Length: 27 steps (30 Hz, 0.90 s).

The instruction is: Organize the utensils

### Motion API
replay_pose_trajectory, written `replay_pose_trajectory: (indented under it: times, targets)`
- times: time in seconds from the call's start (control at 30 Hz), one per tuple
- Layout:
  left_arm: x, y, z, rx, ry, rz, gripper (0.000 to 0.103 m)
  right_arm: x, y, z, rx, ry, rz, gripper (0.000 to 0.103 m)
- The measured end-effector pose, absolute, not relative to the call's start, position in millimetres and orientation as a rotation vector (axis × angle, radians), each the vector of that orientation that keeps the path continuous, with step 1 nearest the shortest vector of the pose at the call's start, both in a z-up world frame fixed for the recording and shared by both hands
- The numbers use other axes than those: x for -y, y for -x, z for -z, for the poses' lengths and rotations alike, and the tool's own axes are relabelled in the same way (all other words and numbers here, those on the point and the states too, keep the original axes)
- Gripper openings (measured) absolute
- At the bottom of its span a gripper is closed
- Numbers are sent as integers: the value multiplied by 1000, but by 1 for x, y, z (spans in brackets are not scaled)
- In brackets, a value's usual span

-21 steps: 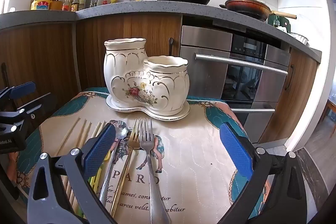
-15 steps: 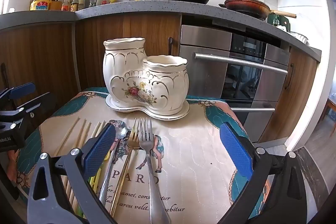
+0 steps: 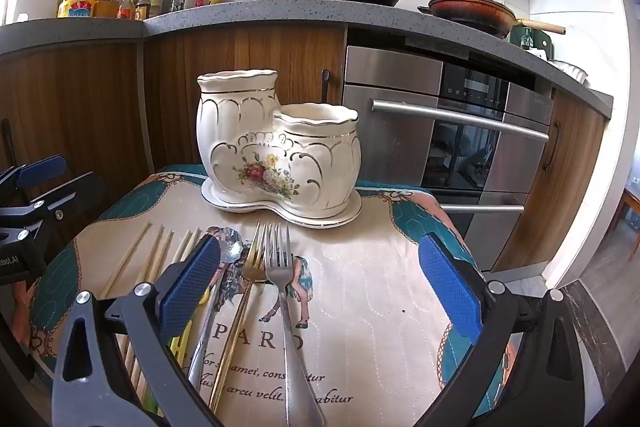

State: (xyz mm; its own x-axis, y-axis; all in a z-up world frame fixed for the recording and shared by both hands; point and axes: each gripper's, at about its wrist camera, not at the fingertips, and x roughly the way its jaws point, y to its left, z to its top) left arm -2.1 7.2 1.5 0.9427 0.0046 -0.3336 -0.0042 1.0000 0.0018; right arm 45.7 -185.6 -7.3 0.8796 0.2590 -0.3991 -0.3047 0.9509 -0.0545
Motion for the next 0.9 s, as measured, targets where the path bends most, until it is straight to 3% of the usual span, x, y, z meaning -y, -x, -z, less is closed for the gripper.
replay_pose_trajectory:
  times: [0.9]
  targets:
    - [-9, 3, -2, -342, 2, -3, 98, 183, -47, 9, -404, 122, -293, 98]
